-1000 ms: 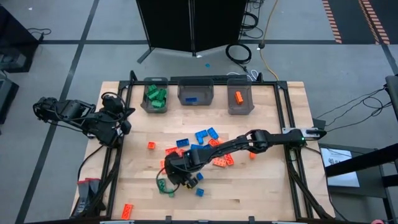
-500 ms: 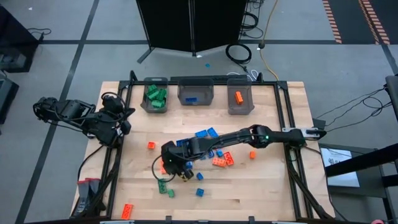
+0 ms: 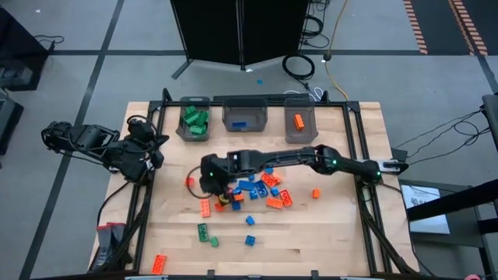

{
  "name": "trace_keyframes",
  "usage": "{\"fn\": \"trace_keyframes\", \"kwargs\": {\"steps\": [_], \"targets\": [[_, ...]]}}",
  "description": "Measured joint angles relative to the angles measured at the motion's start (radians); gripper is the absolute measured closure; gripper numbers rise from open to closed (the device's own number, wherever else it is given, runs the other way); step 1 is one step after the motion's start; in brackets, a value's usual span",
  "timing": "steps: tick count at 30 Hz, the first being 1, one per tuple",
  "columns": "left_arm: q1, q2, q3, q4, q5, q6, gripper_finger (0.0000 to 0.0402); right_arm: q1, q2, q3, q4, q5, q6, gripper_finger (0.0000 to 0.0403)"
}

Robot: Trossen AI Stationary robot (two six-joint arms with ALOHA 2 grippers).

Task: Sort blocks
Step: Put the green game piece into the left black bin

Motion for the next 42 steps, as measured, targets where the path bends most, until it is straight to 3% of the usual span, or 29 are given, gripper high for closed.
{"fn": "trace_keyframes", "kwargs": {"steps": [8, 22, 42], "targets": [[0.000, 0.000, 0.000, 0.000, 0.000, -0.002, 0.0402, -0.085, 0.000, 0.000, 0.118, 0.000, 0.014, 0.0283], [0.000, 0.000, 0.000, 0.001, -0.009, -0.006, 0.0402, -0.224, 0.000, 0.000, 0.398, -0.001, 0.174, 0.0283], [0.000, 0.000, 0.000, 0.000, -0.025, -0.006, 0.0402, -0.337, 0.089, 0.002, 1.029, 0.119, 0.424, 0.0283]]}}
